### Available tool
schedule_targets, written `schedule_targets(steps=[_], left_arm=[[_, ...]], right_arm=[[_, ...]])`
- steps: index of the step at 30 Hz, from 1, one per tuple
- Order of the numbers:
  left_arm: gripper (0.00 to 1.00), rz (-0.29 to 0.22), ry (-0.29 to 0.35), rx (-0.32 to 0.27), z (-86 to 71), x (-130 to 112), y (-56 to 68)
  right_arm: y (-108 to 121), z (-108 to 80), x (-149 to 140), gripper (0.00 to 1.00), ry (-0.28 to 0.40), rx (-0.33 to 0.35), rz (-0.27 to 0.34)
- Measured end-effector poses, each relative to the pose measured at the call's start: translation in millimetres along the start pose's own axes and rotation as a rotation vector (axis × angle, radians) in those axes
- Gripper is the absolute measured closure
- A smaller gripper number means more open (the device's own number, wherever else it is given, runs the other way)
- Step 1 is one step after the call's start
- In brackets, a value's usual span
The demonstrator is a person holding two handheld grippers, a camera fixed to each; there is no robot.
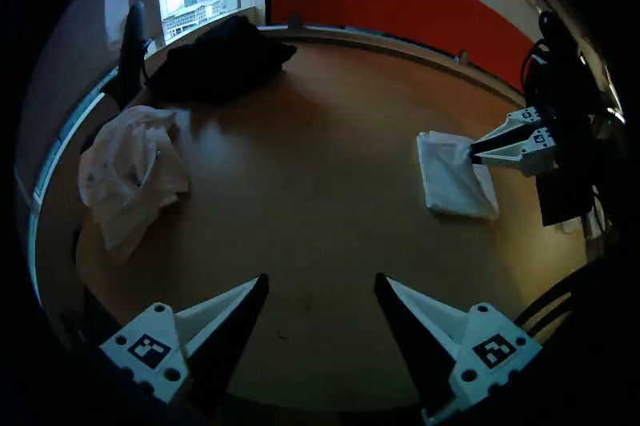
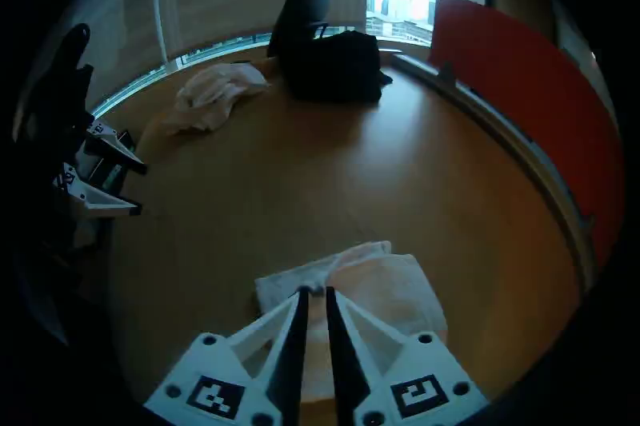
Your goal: Fold towel
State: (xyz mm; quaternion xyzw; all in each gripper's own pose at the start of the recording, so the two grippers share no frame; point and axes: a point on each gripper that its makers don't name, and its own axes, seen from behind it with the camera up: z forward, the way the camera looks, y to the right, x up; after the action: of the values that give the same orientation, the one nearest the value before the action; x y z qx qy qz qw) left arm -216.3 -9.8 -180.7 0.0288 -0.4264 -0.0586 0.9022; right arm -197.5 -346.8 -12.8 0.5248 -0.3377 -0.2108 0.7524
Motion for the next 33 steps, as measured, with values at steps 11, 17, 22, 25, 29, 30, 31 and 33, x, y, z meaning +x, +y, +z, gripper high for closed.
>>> schedule_targets(steps=[11, 17, 22, 25, 29, 30, 31, 33], left_arm=[[0.02, 0.003, 0.002, 0.003, -0.8, 0.9, -1.4], [0.02, 0.006, 0.005, 0.002, -0.6, 0.9, -1.4], [0.02, 0.012, 0.005, -0.001, 0.5, 0.7, -1.5], [0.02, 0.017, 0.007, -0.004, 0.8, 0.5, -1.3], [0.02, 0.023, 0.011, -0.009, 1.5, 0.0, -1.4], [0.02, 0.024, 0.012, -0.010, 1.8, -0.2, -1.6], [0.02, 0.026, 0.013, -0.011, 2.3, -0.7, -2.0], [0.02, 0.031, 0.015, -0.013, 3.1, -1.6, -2.6]], right_arm=[[4.7, -7.5, -3.1, 0.26, 0.010, -0.028, 0.035], [1.9, -12.7, -20.3, 0.26, -0.009, -0.048, 0.052], [-3.7, -18.2, -47.7, 0.26, -0.043, -0.066, 0.084], [-6.8, -21.3, -65.4, 0.26, -0.064, -0.077, 0.106], [-9.9, -24.0, -87.6, 0.26, -0.093, -0.094, 0.130], [-10.6, -24.5, -92.4, 0.26, -0.099, -0.098, 0.135], [-11.3, -24.9, -96.2, 0.26, -0.103, -0.101, 0.141], [-12.6, -25.6, -102.5, 0.26, -0.111, -0.107, 0.151]])
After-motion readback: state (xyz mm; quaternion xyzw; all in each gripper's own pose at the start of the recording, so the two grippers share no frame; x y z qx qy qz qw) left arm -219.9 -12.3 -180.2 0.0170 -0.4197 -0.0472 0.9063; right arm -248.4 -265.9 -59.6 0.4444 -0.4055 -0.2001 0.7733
